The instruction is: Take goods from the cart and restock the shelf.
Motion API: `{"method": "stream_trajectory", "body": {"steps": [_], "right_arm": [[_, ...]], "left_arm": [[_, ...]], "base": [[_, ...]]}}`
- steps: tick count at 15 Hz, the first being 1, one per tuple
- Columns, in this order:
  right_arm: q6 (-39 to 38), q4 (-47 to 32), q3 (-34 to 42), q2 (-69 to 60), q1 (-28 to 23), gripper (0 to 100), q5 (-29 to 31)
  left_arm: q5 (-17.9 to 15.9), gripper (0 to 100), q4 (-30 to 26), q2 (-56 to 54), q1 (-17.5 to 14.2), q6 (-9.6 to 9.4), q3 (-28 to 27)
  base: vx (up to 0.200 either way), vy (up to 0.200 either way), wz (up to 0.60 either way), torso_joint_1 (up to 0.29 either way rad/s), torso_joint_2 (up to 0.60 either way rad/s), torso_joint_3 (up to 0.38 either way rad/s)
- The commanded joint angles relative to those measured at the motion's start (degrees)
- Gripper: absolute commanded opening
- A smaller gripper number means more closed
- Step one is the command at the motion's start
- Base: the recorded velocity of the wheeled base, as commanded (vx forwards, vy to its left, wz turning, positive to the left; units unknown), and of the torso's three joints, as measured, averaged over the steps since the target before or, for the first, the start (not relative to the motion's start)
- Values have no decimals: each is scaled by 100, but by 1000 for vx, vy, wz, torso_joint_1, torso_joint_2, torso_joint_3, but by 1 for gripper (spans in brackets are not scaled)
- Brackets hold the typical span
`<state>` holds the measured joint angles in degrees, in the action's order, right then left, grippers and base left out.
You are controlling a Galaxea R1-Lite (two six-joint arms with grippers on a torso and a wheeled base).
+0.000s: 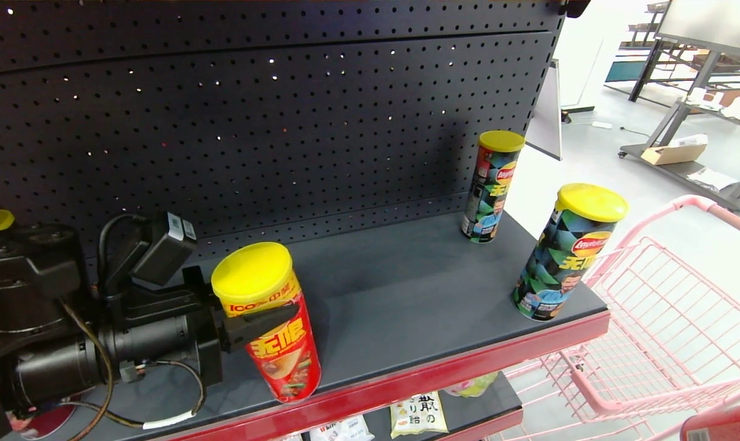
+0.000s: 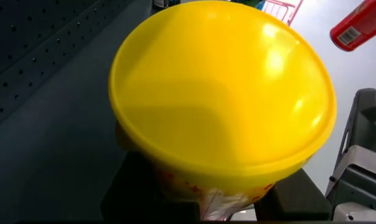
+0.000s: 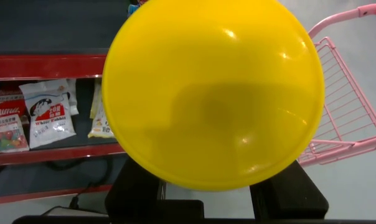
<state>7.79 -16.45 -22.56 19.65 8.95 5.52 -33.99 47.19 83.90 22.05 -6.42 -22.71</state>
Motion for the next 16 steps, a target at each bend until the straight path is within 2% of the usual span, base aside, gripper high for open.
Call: {"method": "stream_trajectory", "body": {"steps": [1,3,5,10,11,16], "right_arm": [[3,1,6,21,2,0,1],[3,1,-2,39,2,0,1],[3,1,6,30,2,0,1],[3,1,6,39,2,0,1],[3,1,6,39,2,0,1],[3,1,6,39,2,0,1]], "left_arm": [[-64,0,-26,-5,1,-17,4],[-231,0,-26,-22,1,-52,4],[-231,0,-34,-22,1,-122,12],[-205,0,-34,-22,1,-140,21],[-205,100,-34,-22,1,-140,21],[-187,100,-34,-49,1,-105,21]], "base": [[0,0,0,0,0,0],[0,0,0,0,0,0],[0,0,0,0,0,0],[0,0,0,0,0,0],[0,0,0,0,0,0],[0,0,0,0,0,0]]}}
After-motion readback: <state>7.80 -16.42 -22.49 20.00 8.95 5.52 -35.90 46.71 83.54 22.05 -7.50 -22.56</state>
